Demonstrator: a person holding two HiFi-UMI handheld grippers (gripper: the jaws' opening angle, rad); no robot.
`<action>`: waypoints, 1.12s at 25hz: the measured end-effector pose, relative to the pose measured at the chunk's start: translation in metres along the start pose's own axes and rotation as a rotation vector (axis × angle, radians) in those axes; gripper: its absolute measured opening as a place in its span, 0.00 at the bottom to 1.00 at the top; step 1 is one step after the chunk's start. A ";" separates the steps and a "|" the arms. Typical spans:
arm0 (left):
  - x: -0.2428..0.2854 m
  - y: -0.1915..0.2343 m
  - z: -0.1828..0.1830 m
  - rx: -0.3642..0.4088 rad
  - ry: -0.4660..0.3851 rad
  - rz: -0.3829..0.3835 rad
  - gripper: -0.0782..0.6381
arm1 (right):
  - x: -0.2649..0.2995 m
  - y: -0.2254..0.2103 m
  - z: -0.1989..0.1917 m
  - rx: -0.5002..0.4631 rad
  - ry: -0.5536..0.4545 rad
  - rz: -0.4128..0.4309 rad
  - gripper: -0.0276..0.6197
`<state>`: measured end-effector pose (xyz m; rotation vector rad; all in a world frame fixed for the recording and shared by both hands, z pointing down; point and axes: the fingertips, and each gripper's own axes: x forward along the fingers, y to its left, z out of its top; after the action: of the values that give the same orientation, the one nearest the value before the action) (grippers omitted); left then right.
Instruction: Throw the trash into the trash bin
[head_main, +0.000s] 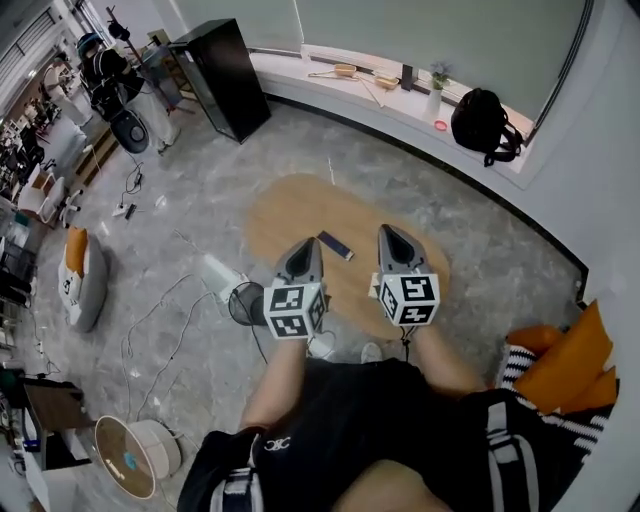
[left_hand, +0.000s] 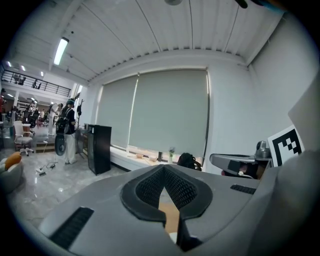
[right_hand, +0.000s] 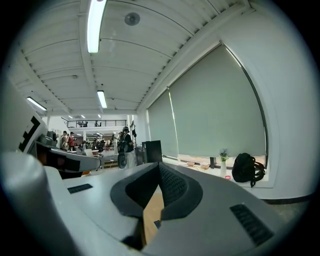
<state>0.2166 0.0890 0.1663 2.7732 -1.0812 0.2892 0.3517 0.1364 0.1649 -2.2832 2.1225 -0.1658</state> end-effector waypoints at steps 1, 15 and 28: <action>0.008 0.001 -0.002 -0.008 0.006 -0.006 0.12 | 0.005 -0.005 -0.003 0.004 0.008 -0.009 0.06; 0.092 0.033 -0.037 0.013 0.143 -0.198 0.12 | 0.051 -0.035 -0.054 0.046 0.102 -0.230 0.06; 0.141 0.030 -0.145 -0.041 0.336 -0.304 0.12 | 0.056 -0.070 -0.161 0.100 0.288 -0.356 0.06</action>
<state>0.2795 0.0053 0.3419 2.6689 -0.5728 0.6523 0.4105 0.0948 0.3343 -2.6909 1.7358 -0.6263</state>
